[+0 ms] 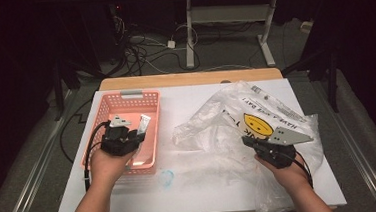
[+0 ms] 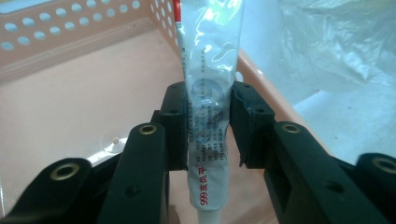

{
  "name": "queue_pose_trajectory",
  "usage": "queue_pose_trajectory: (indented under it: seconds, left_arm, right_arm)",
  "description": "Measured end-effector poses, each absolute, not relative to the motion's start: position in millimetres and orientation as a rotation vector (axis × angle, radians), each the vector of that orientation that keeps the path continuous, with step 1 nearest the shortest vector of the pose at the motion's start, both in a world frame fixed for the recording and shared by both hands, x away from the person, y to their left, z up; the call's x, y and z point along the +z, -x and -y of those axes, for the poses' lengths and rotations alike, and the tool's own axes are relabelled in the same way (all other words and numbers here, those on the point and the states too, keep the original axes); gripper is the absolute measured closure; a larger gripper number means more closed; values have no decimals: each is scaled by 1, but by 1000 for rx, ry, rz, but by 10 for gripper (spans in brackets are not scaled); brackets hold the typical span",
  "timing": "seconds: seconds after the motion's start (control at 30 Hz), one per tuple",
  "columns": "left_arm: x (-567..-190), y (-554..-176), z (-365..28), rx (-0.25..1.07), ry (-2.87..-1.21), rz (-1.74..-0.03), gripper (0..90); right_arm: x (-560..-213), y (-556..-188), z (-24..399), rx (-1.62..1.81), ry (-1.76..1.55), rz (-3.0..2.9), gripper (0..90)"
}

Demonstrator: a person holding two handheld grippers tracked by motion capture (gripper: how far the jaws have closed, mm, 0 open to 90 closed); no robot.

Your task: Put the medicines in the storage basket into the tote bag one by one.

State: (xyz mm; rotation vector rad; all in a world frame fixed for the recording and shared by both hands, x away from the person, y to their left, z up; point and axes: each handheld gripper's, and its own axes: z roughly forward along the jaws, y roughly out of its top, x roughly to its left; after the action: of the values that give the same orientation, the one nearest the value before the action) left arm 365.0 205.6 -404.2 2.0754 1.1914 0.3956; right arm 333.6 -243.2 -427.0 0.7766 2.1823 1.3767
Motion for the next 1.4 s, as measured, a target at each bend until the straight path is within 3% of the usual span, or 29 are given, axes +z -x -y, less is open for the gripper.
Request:
queue_pose_trajectory:
  seconds: [0.23,0.57,1.4]
  left_arm:
    - [-406,-352,-208,420,-1971,-1173,672]
    - [-410,-332,-202,491,-1946,-1128,672]
    - [-378,-311,-188,442,-1830,-987,672]
  right_arm:
    - [-426,-333,244,1388,-777,-2170,900]
    - [-423,-329,245,1407,-764,-2177,900]
    - [-419,-330,241,1428,-746,-2166,900]
